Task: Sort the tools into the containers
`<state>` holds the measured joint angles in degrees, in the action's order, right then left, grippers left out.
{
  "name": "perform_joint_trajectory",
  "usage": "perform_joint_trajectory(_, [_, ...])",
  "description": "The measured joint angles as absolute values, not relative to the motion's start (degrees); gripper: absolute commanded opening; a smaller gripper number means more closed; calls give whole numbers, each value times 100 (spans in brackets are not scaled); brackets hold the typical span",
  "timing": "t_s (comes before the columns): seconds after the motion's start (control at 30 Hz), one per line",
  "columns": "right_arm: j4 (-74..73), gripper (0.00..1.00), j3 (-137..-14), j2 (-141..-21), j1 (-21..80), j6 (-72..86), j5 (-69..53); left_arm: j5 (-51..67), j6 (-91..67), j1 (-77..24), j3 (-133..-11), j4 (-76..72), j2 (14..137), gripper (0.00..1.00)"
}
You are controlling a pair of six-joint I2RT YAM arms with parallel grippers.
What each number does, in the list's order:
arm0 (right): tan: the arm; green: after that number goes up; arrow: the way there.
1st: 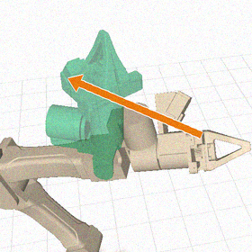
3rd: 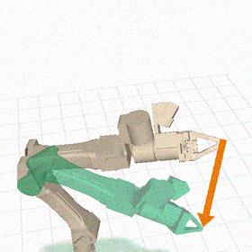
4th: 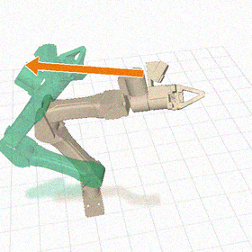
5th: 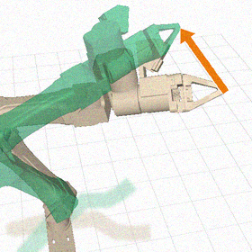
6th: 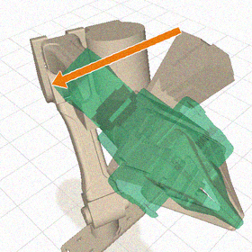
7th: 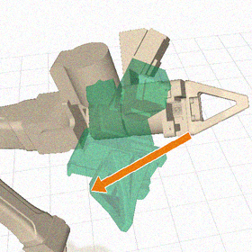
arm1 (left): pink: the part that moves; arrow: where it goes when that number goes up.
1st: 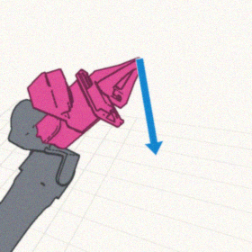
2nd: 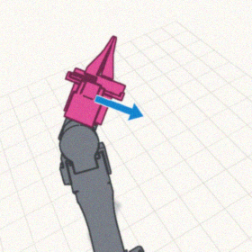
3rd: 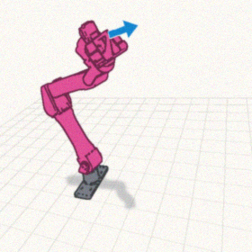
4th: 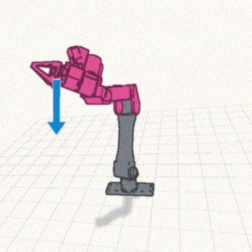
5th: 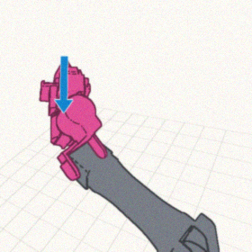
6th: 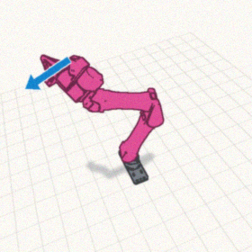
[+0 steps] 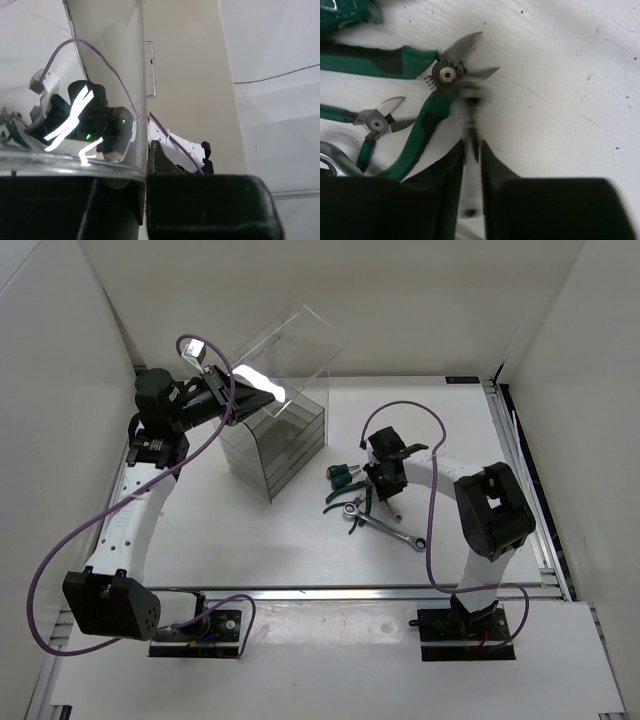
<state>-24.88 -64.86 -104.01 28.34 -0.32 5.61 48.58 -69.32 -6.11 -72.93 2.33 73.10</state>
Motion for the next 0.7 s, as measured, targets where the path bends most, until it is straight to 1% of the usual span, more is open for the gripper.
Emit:
perform_joint_trajectory(0.03, [-2477,15,-6508,-10420,2827,-14,545,4869,-6936,-604,-7293,233,7310,10])
perform_joint_trajectory(0.07, [-2471,4,-6521,-10429,2825,5,528,4873,-6941,-602,-7293,233,7312,10])
perform_joint_trajectory(0.1, [-2447,0,-6523,-10431,2825,-23,543,4880,-6943,-600,-7293,231,7317,10])
perform_joint_trajectory(0.33, [-2506,0,-6514,-10366,2810,-21,548,4904,-6973,-589,-7273,165,7319,10])
perform_joint_trajectory(0.47, [-2740,0,-6519,-10044,2788,165,513,4906,-7006,-582,-7269,134,7319,10])
perform_joint_trajectory(0.6, [-2902,0,-6836,-9461,2755,587,84,4908,-7039,-582,-7269,104,7330,10])
perform_joint_trajectory(0.7, [-2622,0,-7242,-9115,2762,1186,-489,4906,-7067,-580,-7269,78,7343,10])
